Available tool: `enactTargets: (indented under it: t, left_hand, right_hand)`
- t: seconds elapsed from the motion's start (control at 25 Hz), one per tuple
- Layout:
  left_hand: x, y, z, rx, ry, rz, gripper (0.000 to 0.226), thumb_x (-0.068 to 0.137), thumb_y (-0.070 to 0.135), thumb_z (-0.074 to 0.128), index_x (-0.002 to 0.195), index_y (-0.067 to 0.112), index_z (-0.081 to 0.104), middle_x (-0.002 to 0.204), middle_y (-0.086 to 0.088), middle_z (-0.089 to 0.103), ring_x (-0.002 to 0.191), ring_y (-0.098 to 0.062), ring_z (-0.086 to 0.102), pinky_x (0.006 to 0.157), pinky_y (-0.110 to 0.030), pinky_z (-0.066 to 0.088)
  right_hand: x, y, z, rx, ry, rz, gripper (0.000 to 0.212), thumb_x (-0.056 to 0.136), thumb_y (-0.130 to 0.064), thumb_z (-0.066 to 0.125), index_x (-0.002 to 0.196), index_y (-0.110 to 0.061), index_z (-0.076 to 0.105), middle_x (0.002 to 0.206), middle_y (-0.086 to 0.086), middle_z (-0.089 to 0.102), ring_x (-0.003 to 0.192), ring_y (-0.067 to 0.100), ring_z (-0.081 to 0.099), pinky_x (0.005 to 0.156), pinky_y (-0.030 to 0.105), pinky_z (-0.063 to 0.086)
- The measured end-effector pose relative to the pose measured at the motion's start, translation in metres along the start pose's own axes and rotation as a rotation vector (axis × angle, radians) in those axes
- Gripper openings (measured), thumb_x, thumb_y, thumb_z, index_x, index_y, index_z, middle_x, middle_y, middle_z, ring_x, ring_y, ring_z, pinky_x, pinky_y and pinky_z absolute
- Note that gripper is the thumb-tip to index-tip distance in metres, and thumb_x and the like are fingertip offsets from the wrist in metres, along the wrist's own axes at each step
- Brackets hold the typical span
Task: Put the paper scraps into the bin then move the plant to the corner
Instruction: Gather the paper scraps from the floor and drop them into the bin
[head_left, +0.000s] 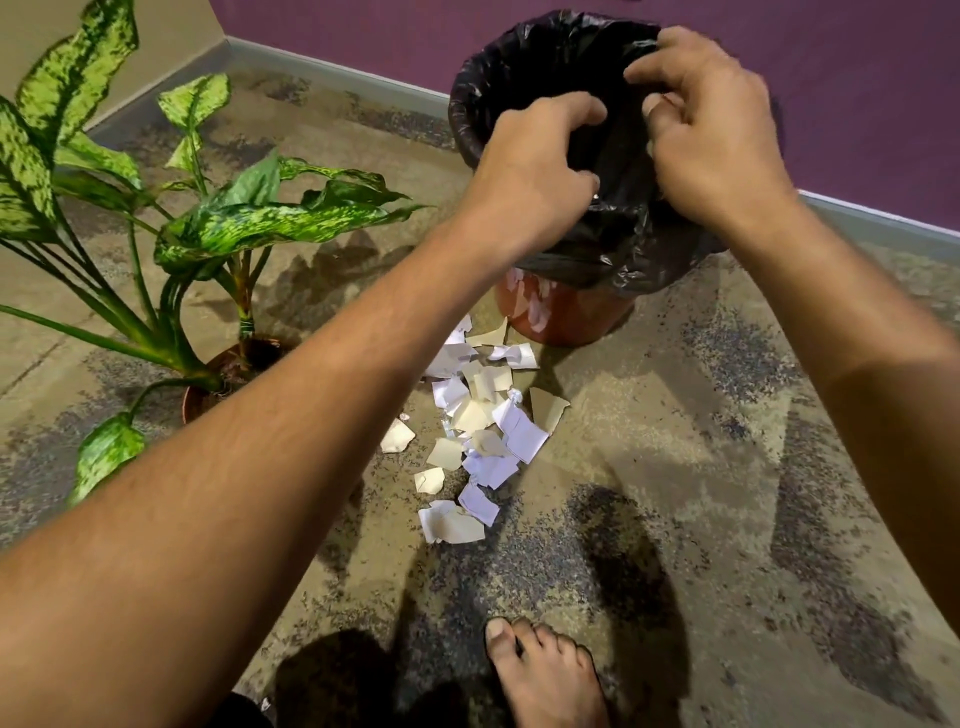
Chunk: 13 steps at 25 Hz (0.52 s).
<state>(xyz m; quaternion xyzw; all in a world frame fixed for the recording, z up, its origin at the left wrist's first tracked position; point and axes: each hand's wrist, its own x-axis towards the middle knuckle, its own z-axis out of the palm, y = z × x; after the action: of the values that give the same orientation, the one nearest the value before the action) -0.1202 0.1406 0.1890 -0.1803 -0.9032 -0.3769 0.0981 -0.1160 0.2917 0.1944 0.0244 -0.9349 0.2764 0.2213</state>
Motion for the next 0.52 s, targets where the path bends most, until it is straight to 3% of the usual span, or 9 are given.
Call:
enactTargets:
  t: [0.12,0.24,0.32,0.36,0.44,0.52]
  left_hand:
    - [-0.028,-0.005,-0.004,-0.106,0.113,0.163,0.038,0.082,0.008,0.063,0.119,0.015,0.063,0.120,0.004,0.065,0.115,-0.006,0.056,0.092,-0.002,0.036]
    - [-0.067,-0.020,-0.002,-0.156,0.238,0.339,0.028,0.082,0.003,0.058,0.107,0.006,0.069,0.113,-0.003,0.068,0.109,-0.010,0.060,0.098,-0.020,0.046]
    - [-0.097,-0.042,0.007,-0.154,0.199,0.334,0.024,0.083,0.004,0.056,0.102,0.006,0.071,0.109,-0.005,0.070,0.105,-0.014,0.063,0.095,-0.029,0.050]
    - [-0.113,-0.054,0.014,-0.171,0.146,0.262,0.021,0.084,0.005,0.057,0.099,0.008,0.071,0.105,-0.002,0.071,0.100,-0.013,0.065,0.092,-0.031,0.052]
    - [-0.143,-0.075,0.027,-0.228,-0.008,-0.081,0.018,0.086,0.009,0.061,0.097,0.017,0.071,0.099,0.006,0.071,0.091,-0.013,0.066,0.081,-0.030,0.055]
    - [-0.171,-0.099,0.042,-0.206,-0.167,-0.420,0.020,0.086,0.019,0.066,0.105,0.025,0.067,0.101,0.009,0.068,0.090,-0.013,0.064,0.071,-0.019,0.051]
  right_hand:
    - [-0.007,-0.007,0.000,-0.074,-0.035,-0.070,0.038,0.098,-0.015,0.043,0.135,-0.017,0.055,0.156,0.000,0.034,0.143,0.020,0.033,0.118,0.037,0.029]
    - [-0.010,-0.012,0.002,-0.137,-0.132,-0.075,0.039,0.100,-0.023,0.042,0.138,-0.019,0.051,0.160,0.001,0.027,0.144,0.021,0.032,0.118,0.047,0.027]
    - [-0.016,-0.015,0.004,-0.176,-0.099,-0.094,0.039,0.099,-0.027,0.043,0.136,-0.018,0.052,0.158,0.000,0.030,0.141,0.021,0.037,0.117,0.044,0.030]
    - [-0.021,-0.018,0.004,-0.200,-0.062,-0.123,0.039,0.097,-0.026,0.044,0.134,-0.017,0.053,0.156,0.001,0.032,0.138,0.021,0.040,0.115,0.039,0.032]
    - [-0.040,-0.027,0.007,-0.217,-0.006,-0.209,0.037,0.093,-0.021,0.048,0.128,-0.013,0.057,0.151,0.004,0.040,0.130,0.023,0.048,0.107,0.033,0.038]
    - [-0.068,-0.033,0.021,-0.179,-0.025,-0.291,0.034,0.089,-0.015,0.050,0.121,-0.010,0.062,0.141,0.006,0.050,0.121,0.024,0.055,0.102,0.035,0.045]
